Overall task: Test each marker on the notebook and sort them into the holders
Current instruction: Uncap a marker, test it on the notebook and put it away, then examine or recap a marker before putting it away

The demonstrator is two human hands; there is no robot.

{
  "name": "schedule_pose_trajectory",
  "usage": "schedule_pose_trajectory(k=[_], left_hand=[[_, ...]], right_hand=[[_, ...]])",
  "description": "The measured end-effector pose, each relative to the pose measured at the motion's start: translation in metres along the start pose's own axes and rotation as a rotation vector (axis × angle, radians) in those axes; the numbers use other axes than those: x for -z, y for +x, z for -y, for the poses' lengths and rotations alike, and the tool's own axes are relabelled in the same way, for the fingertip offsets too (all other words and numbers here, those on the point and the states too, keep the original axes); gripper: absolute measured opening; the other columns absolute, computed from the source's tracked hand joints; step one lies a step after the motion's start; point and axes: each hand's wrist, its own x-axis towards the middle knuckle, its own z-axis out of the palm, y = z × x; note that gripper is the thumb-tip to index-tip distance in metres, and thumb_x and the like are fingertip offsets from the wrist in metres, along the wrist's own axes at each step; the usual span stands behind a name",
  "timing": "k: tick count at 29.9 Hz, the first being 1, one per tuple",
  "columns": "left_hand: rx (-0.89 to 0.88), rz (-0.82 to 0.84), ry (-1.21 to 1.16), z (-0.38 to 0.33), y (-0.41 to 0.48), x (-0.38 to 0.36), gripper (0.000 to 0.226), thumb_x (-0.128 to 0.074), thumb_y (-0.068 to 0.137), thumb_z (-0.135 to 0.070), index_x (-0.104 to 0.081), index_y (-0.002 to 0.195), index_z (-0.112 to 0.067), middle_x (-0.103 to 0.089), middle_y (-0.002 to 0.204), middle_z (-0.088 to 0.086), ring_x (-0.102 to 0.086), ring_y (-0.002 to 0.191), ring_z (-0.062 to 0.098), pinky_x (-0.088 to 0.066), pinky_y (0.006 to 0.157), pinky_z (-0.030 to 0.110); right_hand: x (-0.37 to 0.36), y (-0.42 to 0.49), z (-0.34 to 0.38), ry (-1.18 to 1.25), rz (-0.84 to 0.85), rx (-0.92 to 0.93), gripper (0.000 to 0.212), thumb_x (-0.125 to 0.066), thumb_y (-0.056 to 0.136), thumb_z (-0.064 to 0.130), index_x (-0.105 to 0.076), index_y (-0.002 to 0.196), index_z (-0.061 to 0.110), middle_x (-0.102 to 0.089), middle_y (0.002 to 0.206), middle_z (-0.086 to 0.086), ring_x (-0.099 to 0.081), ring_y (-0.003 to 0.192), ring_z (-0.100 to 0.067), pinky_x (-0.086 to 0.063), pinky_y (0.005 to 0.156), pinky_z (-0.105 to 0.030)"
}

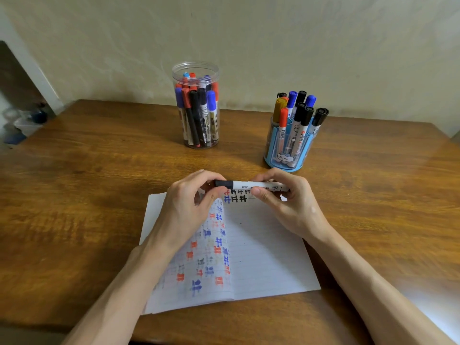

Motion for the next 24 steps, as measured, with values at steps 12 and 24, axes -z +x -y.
schedule_pose_trajectory(k=[12, 24], left_hand=[[0.126, -0.262, -0.417, -0.033, 0.0, 0.052, 0.02, -0.066, 0.098, -0.023, -0.069, 0.108, -0.006, -0.074, 0.101, 0.002, -0.069, 0.098, 0.014, -0.054, 0.086, 0.023], [0.208, -0.471, -0.146, -0.018, -0.134, 0.187, 0.024, -0.067, 0.096, -0.028, -0.068, 0.108, -0.006, -0.071, 0.101, 0.0, -0.066, 0.097, 0.018, -0.051, 0.089, 0.023]], right_hand=[[-0.019, 0.001, 0.038, 0.018, 0.273, 0.052, 0.039, -0.078, 0.094, 0.034, -0.071, 0.131, 0.026, -0.072, 0.125, 0.015, -0.069, 0.112, -0.009, -0.054, 0.097, -0.029], [-0.125, 0.011, 0.116, -0.026, 0.629, 0.341, 0.029, -0.074, 0.096, 0.019, -0.072, 0.12, 0.034, -0.068, 0.121, 0.018, -0.063, 0.118, -0.005, -0.049, 0.105, -0.029]])
